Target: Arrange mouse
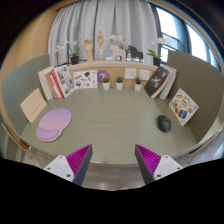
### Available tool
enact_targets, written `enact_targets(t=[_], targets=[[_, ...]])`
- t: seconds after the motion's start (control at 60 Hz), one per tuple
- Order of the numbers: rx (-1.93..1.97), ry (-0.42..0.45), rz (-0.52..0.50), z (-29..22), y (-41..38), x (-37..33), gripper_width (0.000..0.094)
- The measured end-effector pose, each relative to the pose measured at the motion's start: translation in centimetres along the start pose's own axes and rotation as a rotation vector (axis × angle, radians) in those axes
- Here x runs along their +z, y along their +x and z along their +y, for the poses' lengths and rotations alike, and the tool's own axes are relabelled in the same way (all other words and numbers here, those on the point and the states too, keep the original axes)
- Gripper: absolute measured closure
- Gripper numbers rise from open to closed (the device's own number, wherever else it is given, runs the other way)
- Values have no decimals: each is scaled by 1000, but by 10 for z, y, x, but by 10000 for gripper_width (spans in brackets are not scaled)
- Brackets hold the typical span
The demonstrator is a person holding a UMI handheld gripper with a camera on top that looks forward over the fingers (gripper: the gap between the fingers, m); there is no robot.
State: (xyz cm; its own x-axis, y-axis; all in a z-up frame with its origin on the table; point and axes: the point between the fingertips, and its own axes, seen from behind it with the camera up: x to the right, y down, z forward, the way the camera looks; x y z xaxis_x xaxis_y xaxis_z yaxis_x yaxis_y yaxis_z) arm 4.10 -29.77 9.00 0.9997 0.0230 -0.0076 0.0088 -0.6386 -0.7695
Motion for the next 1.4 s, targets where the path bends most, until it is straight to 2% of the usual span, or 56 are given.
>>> enact_targets(t=[0.167, 0.4, 0.767, 0.933, 0.983, 1.017, 1.267, 1.283, 1.4], targets=[[34, -95, 88, 34, 104, 31, 76], [88, -144, 169, 31, 219, 81, 95], [86, -142, 115, -17, 257, 180, 102], [110, -128, 102, -31, 256, 199, 265], [105, -127, 106, -32, 255, 200, 330], [107, -126, 105, -33, 254, 201, 413], [119, -178, 129, -29, 255, 201, 572], [120, -179, 130, -30, 255, 201, 612], [105, -218, 171, -33, 256, 199, 611]])
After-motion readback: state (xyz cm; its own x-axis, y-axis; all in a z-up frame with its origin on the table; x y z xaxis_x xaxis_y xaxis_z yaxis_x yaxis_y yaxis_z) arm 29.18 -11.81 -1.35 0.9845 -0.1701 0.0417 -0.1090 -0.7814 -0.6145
